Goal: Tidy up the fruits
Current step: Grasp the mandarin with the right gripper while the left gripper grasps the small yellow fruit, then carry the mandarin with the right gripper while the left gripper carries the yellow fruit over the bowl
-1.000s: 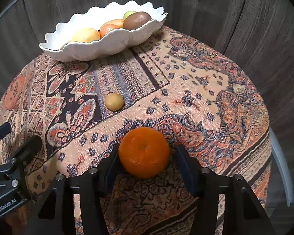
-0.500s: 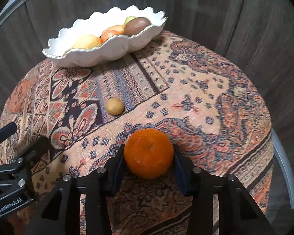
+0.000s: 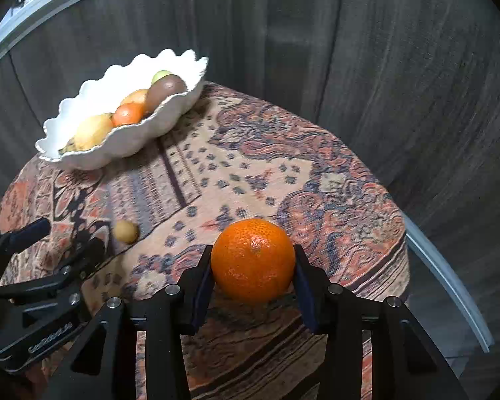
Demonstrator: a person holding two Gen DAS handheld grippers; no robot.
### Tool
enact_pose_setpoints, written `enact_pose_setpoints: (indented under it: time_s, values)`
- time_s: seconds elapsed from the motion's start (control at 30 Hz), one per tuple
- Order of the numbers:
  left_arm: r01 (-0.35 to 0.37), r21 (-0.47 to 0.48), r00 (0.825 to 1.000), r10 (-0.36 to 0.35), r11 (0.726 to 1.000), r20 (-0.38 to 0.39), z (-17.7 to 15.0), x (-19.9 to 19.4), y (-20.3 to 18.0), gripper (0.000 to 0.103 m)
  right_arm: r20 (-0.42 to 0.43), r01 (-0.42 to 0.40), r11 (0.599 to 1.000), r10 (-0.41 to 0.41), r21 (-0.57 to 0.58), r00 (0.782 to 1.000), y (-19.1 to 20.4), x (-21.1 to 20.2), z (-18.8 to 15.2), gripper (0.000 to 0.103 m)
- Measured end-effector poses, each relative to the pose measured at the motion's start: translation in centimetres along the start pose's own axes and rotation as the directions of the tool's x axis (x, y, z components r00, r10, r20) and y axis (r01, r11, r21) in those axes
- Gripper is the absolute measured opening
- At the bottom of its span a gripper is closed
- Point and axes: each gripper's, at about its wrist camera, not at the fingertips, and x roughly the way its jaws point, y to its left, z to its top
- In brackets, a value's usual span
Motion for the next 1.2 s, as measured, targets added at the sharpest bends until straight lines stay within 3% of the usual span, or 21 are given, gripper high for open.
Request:
enact_pose_setpoints:
  time_s: [0.17,0.3,0.57,1.2]
  values:
    - [0.017,0.049,1.000,-0.017,0.999,-0.016,0.4,1.6,-1.6,0.062,0.008,-0.004,1.000,0.004,0.015,1.000,-0.9,0.3,0.5,0.045]
    - [0.027,0.063,0.999,-0.025,0.998,-0.023,0.4,2.5,-2.3,0.057,-0.008,-0.022,0.999,0.023,0.026,1.000,-1.2,0.8,0.2,0.045]
    - [0.056,0.067,0.998,-0.054,0.996,-0.035,0.2,3.1,-2.8,0.024,-0.022,-0.041,0.998,0.042,0.044,0.999,-1.4,1.3,0.1,0.045]
    - [0.042,0.034,0.999,-0.042,0.999,-0.010,-0.2,0.3,-0.8,0.024,-0.006,-0.033,0.999,0.033,0.024,0.999,-0.3,0.1,0.3,0.045]
